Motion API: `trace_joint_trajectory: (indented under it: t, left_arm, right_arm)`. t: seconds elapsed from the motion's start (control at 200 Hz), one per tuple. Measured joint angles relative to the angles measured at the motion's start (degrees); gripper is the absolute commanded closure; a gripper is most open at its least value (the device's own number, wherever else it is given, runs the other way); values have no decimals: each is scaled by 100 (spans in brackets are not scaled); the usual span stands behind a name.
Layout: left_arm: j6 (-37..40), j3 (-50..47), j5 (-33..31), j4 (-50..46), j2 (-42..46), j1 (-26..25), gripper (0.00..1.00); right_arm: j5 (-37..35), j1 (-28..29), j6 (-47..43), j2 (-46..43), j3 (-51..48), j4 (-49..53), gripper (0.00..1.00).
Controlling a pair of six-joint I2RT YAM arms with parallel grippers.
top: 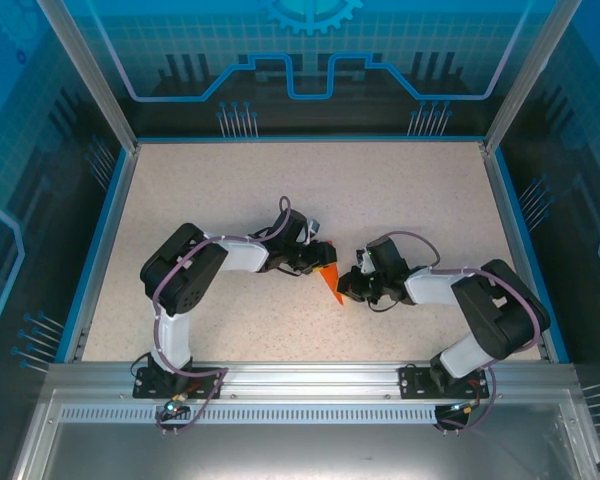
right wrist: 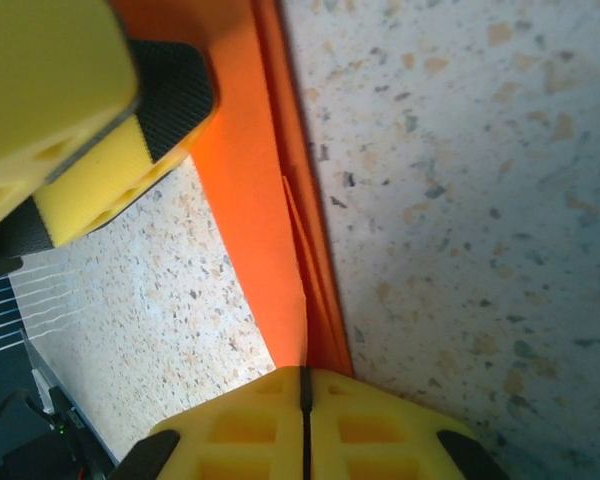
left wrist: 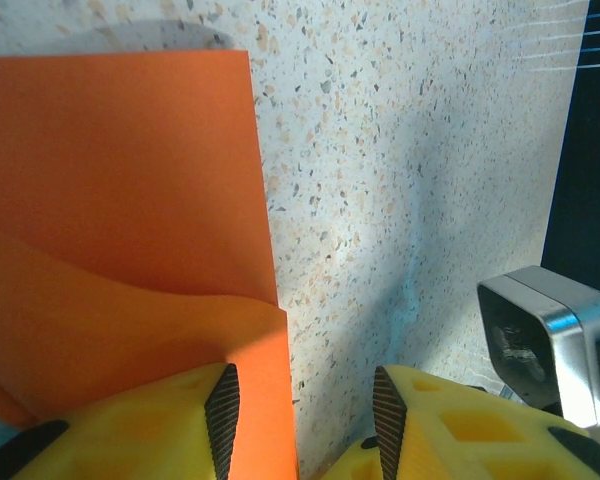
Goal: Fold a paper plane with a square sheet of paper (pick it up from the middle)
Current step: Fold the wing for the fifth time at the center of the table.
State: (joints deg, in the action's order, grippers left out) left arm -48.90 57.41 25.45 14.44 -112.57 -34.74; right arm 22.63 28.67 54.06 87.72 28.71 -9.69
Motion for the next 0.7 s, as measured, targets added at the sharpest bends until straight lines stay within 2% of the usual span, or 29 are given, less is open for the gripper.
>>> trace_joint_trajectory:
  t: [0.115,0.27,0.535,0.7]
  left_arm:
    - [0,0,11,0,0,0,57]
    - [0,2,11,0,0,0,57]
    - [-2,31,55,-24,-22,2,57]
    - [-2,33,61,-24,-26,2,57]
  right_arm:
    - [-70,96,-118,-181,52,354,82]
    - [-234,210,-348,-304,197,927,80]
    - [-579,284,-520,-297,400,1432,92]
    - [-570,284,-501,-160,404,1394,93]
